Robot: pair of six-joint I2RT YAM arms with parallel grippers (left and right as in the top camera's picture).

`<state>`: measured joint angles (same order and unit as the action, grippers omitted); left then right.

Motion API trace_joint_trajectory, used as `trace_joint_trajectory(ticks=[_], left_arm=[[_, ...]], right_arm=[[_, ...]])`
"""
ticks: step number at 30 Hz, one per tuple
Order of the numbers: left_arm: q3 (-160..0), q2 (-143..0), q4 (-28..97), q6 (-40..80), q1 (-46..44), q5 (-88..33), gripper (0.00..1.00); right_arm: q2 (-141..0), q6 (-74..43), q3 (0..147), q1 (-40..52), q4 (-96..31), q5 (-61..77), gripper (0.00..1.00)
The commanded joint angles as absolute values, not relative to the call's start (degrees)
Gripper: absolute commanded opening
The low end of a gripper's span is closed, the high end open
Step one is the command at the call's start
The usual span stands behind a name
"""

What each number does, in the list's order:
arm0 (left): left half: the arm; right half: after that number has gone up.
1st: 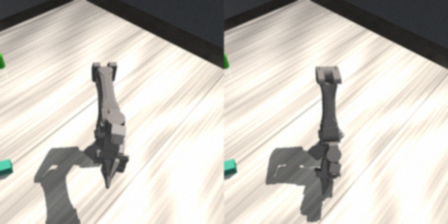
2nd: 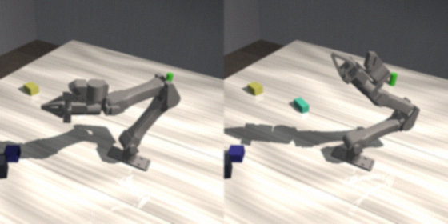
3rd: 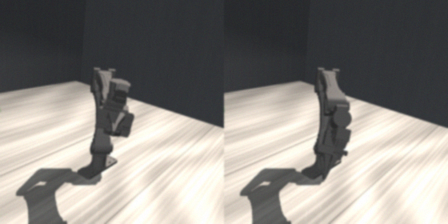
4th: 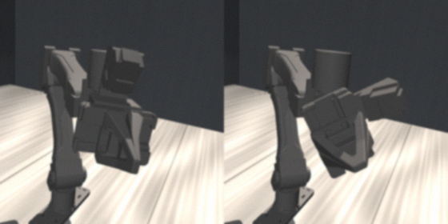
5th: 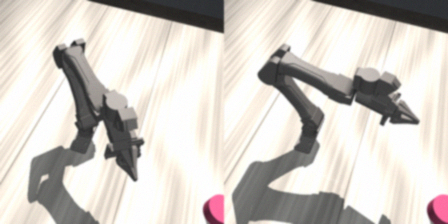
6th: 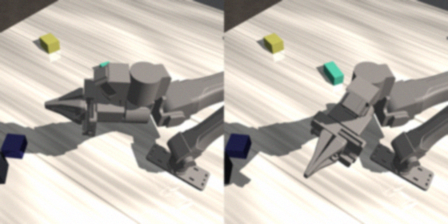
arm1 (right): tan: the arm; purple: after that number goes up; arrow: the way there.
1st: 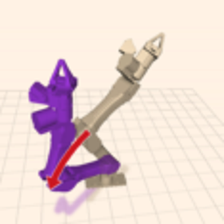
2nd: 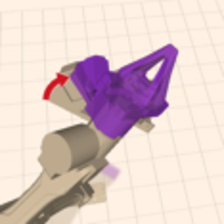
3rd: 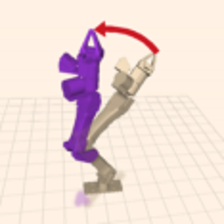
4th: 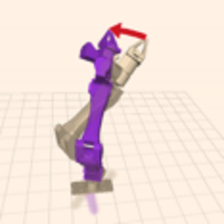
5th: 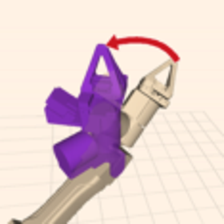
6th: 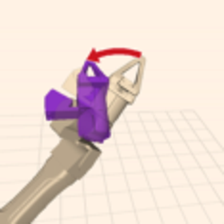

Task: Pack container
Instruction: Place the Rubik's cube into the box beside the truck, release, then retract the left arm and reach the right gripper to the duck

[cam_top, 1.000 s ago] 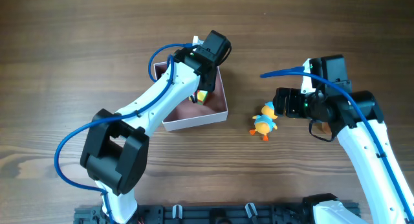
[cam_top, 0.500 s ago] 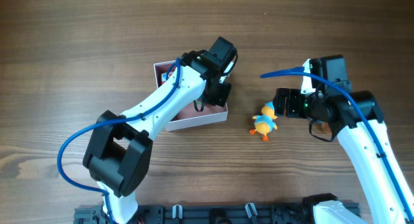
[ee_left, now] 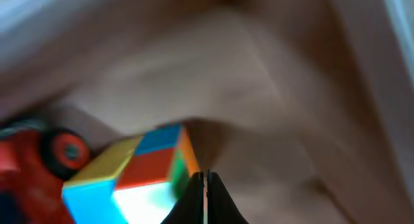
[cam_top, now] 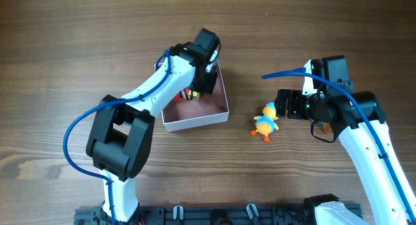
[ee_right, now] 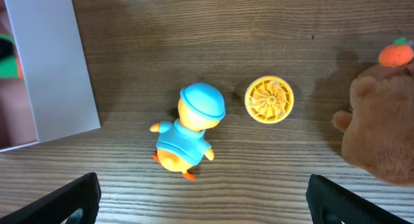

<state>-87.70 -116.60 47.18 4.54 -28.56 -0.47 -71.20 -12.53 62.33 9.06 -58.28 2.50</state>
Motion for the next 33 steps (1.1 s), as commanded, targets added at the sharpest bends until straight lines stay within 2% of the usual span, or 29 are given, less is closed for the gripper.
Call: trace_joint_trajectory(ticks=[1,4,6,8,9,11,16,19,21,24,26,27,28,29,33], left_arm=[[-87.96,-117.34,45.91,3.44,-26.85,0.95,0.06],[-87.96,-117.34,45.82,3.44,-26.83,0.93,0.06],[-87.96,-117.34,45.76,3.42,-26.85,0.93,0.10],[-87.99,-117.34,45.58,3.42,-26.89,0.91,0.28],[-87.99,-117.30,45.65,3.42,-27.07,0.71,0.42],[-88.42,-116.22,45.91,3.42,-28.25,0.73,0.48],[-90.26,-106.56,46.74,3.42,-29.26,1.26,0.50],[-90.24,-97.76,51.90,3.44,-29.19,8.01,0.48],[-90.24,-93.30,56.49,8.67,-28.51,12.86,0.47],[-90.24,-87.35,63.35,21.96,-23.38,16.38,0.55],[-90.24,-85.19,67.18,30.55,-16.75,16.32,0.61],[-90.24,-85.10,68.01,32.64,-14.35,16.05,0.64],[-90.24,-85.12,68.75,35.14,-11.97,15.64,0.73],[-90.21,-85.19,69.23,37.10,-9.41,14.98,0.77],[-90.08,-85.30,69.23,39.90,-1.56,11.38,0.85]], right_arm=[[-71.42,-11.99,63.31,8.86,-58.39,1.30,1.00],[-71.42,-11.99,63.31,8.86,-58.35,1.30,1.00],[-71.42,-11.99,63.31,8.86,-58.37,1.28,1.00],[-71.42,-12.01,63.31,8.86,-58.35,1.28,1.00],[-71.42,-12.01,63.31,8.86,-58.30,1.28,1.00],[-71.42,-12.01,63.31,8.86,-58.13,1.28,1.00],[-71.42,-12.01,63.31,8.86,-58.15,1.28,1.00],[-71.42,-12.03,63.31,8.86,-58.33,1.28,1.00],[-71.42,-12.16,63.33,8.86,-58.33,1.28,1.00],[-71.42,-19.38,63.33,8.88,-59.70,-0.23,1.00],[-71.59,-25.52,63.31,9.50,-60.86,-0.19,1.00],[-71.90,-28.27,63.31,9.93,-60.97,-0.16,0.99],[-72.58,-30.00,63.29,10.44,-60.95,-0.16,1.00],[-73.63,-31.03,63.26,10.94,-60.95,-0.16,1.00],[-85.95,-31.70,63.26,14.00,-58.83,1.02,1.00]])
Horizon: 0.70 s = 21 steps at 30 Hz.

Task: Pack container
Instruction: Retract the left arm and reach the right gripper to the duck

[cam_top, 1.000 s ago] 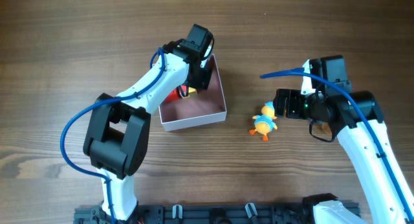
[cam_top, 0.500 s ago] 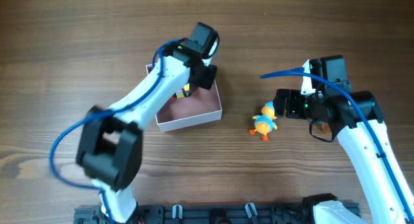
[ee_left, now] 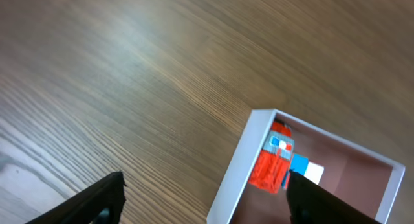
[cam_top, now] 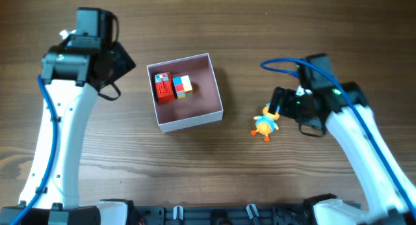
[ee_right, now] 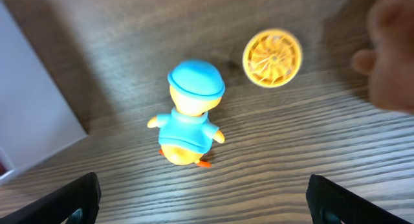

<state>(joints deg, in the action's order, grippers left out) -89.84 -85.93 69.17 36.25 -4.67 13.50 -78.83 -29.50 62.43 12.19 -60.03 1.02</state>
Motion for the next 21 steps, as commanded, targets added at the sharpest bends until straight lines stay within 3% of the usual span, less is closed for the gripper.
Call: trace_joint_trajectory(ticks=[1,15,16,21], left_arm=[[-89.93,-85.30,69.28,39.83,-0.80,11.38,0.86],[-89.89,-88.84,69.45,39.42,0.54,11.40,0.88],[-89.89,-88.84,69.47,39.44,0.54,11.40,0.88],[-89.89,-88.84,69.47,39.44,0.54,11.40,0.88]], right_arm=[[-87.90,-31.73,63.26,14.20,-58.35,1.54,1.00],[-106.45,-30.04,63.26,14.31,-53.36,5.65,0.96],[-106.74,-29.26,63.26,14.31,-53.34,6.50,0.91],[-106.74,-28.51,63.26,14.31,-53.60,6.55,0.40]])
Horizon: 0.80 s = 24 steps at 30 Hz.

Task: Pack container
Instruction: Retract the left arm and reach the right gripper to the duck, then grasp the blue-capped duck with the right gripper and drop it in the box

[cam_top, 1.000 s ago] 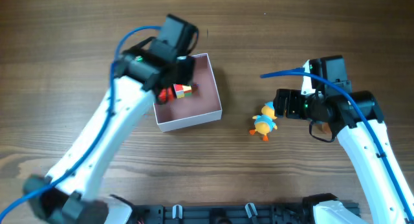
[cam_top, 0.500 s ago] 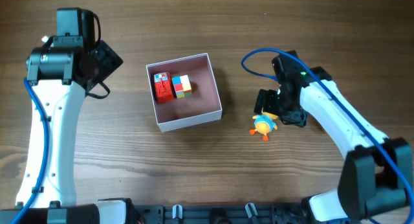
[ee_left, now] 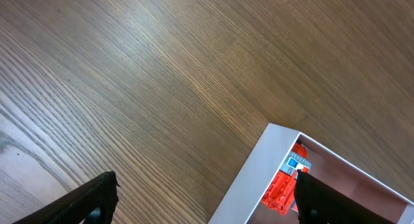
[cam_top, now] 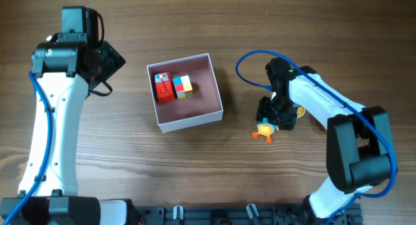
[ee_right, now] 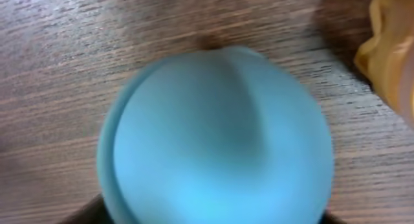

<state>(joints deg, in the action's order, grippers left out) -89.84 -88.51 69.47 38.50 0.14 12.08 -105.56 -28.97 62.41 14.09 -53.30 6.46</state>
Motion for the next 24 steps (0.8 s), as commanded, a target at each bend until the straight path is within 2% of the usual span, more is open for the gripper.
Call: trace_joint_trajectory(ticks=[1,2,4,5,11,14,17,22,24], left_arm=[[-89.89,-88.84,69.47,39.44,0.54,11.40,0.88],[-89.89,-88.84,69.47,39.44,0.54,11.40,0.88],[-89.89,-88.84,69.47,39.42,0.54,11.40,0.88],[-89.89,-88.84,69.47,39.42,0.54,11.40,0.88],[-89.89,-88.55,71.24,36.23,0.82,11.44,0.87],[-89.89,-88.51,71.26,36.25,3.97,11.38,0.88],[-89.89,-88.51,71.64,36.25,4.99,11.38,0.88],[-89.89,-88.51,71.64,36.27,4.99,11.38,0.88],[-89.89,-88.51,71.64,36.27,4.99,11.38,0.88]], right_arm=[[-106.74,-28.49,63.26,14.31,-53.63,6.55,0.32],[-106.74,-28.49,63.26,14.31,-53.63,6.57,0.29],[-106.74,-28.42,63.26,14.31,-53.63,6.52,0.09],[-106.74,-27.92,63.26,14.31,-53.63,6.52,0.04],[-104.09,-21.10,67.55,14.68,-54.87,6.00,0.04],[-98.85,-13.50,80.79,18.92,-59.55,3.40,0.05],[-98.26,-11.33,93.69,26.85,-62.15,-2.02,0.04],[-102.17,-16.88,96.82,39.03,-50.43,-3.36,0.04],[-106.65,-16.84,96.82,39.92,-48.34,-2.98,0.04]])
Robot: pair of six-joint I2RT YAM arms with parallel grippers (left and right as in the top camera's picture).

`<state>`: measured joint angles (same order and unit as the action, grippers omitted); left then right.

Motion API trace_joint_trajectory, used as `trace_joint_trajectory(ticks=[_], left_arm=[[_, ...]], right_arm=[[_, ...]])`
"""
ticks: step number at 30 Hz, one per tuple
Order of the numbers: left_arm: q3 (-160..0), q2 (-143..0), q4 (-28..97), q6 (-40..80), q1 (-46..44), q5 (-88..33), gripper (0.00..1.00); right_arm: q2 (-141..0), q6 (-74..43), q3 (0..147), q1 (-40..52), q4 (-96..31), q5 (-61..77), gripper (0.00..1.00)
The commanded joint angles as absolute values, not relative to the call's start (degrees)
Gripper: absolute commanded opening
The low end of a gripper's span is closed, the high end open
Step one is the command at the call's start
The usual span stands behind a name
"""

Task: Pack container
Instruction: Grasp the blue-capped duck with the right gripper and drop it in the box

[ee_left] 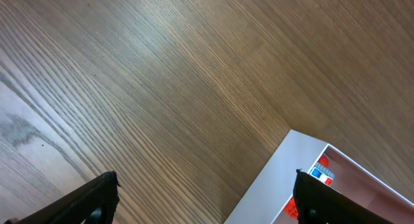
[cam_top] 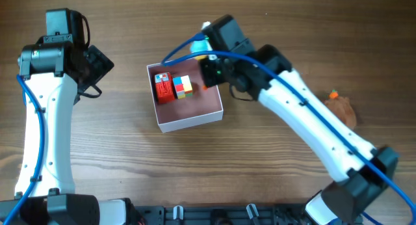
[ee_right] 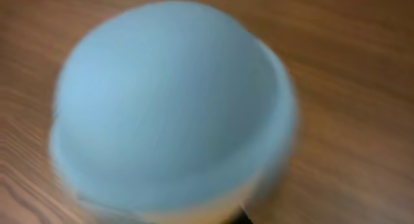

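The white box (cam_top: pixel 219 105) holds a red toy car (cam_top: pixel 162 87) and a colour cube (cam_top: pixel 183 86). My right gripper (cam_top: pixel 209 69) is shut on the duck toy (cam_top: pixel 199 47) and holds it over the box's far right corner. In the right wrist view the duck's blue hat (ee_right: pixel 174 101) fills the blurred frame and hides the fingers. My left gripper (cam_top: pixel 97 64) stands open to the left of the box with nothing in it. Its wrist view shows the open left gripper (ee_left: pixel 207 208), the box corner (ee_left: pixel 294 162) and the red car (ee_left: pixel 318 175).
A brown plush bear (cam_top: pixel 342 110) with a small orange piece (cam_top: pixel 333 93) lies at the right of the wooden table (cam_top: pixel 260 173). My right arm stretches across the table from the lower right to the box.
My right gripper was down on the duck to the right of the box; now it holds the duck over the box's far right corner. My left arm has moved a little to the left.
My left gripper was shut inside the box by the cube and car, my right gripper open over the duck. Then my left arm stood open left of the box. My right gripper came down on the duck and now holds it at the box.
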<state>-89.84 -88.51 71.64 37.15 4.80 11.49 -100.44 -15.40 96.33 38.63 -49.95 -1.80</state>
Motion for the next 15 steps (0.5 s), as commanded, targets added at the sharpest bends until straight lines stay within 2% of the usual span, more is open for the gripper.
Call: trace_joint_trajectory(ticks=[1,10,13,15], left_arm=[[-89.89,-88.51,71.64,36.27,4.99,11.38,0.87],[-89.89,-88.51,71.61,36.25,4.99,11.40,0.88],[-89.89,-88.51,71.64,36.25,4.99,11.40,0.87],[-89.91,-88.51,71.66,36.25,4.99,11.40,0.88]], right_arm=[[-108.60,-16.64,96.82,39.90,-47.53,-2.98,0.04],[-119.55,-14.39,96.82,38.00,-42.48,-3.01,0.06],[-121.16,-13.93,96.79,37.82,-42.41,-2.98,0.23],[-121.64,-13.63,96.79,37.85,-42.68,-2.96,0.31]])
